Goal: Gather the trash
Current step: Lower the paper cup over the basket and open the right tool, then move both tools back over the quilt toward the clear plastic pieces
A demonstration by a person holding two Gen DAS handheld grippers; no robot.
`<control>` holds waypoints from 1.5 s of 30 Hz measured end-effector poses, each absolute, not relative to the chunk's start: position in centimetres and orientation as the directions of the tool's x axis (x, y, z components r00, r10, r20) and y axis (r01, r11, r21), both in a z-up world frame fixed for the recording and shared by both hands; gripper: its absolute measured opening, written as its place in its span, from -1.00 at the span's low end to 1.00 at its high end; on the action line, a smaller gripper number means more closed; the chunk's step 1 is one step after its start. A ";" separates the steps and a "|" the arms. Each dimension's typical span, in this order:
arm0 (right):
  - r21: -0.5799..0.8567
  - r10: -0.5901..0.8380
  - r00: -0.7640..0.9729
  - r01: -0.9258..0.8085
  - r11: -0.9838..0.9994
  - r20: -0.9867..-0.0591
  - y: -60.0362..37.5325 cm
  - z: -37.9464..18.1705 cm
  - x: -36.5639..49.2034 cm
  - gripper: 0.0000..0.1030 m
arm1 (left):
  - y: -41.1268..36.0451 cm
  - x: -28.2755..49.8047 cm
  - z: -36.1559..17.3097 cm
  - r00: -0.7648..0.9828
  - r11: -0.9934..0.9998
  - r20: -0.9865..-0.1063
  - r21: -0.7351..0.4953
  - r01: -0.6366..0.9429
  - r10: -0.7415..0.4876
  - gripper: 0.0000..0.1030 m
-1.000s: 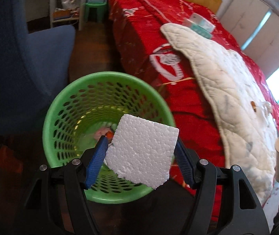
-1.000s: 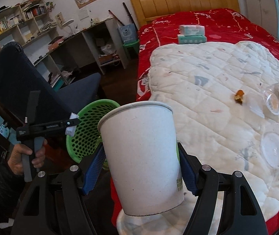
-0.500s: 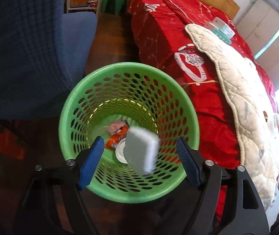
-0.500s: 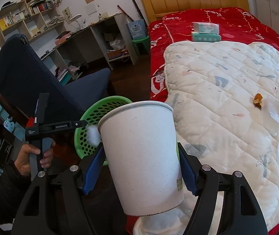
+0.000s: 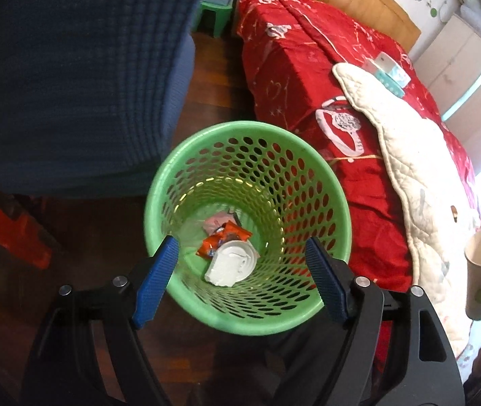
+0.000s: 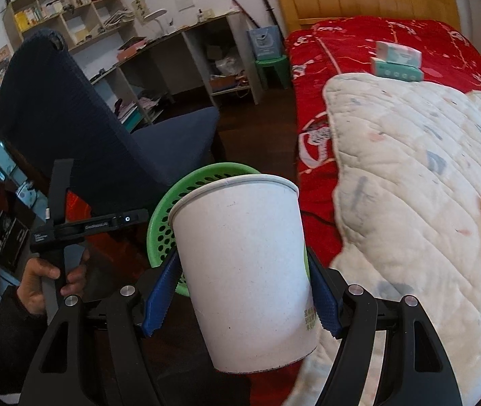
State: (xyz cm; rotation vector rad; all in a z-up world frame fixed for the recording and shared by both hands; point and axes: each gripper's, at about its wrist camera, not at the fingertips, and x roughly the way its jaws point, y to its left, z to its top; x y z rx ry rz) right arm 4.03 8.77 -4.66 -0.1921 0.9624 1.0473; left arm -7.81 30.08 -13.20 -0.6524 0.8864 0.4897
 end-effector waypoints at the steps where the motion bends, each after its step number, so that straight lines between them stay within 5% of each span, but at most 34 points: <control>1: 0.291 0.645 0.146 -0.803 0.520 -0.750 9.2 -4.8 4.1 0.33 | 30.1 -8.0 -13.1 0.547 0.704 -0.828 -0.314 -0.637 0.125 0.48; 18: 0.315 0.601 0.056 -0.810 0.495 -0.798 19.2 -9.2 3.7 0.35 | 31.7 -11.1 -13.0 0.551 0.659 -0.823 -0.340 -0.671 0.137 0.48; 26: 0.361 0.628 0.046 -0.784 0.504 -0.777 19.4 -9.4 3.8 0.52 | 31.5 -10.9 -12.9 0.551 0.662 -0.824 -0.341 -0.667 0.131 0.48; 45: 0.237 0.523 0.311 -0.634 0.736 -0.793 2.6 -7.0 8.1 0.52 | 26.2 -5.4 -10.7 0.585 0.769 -0.808 -0.330 -0.547 0.069 0.48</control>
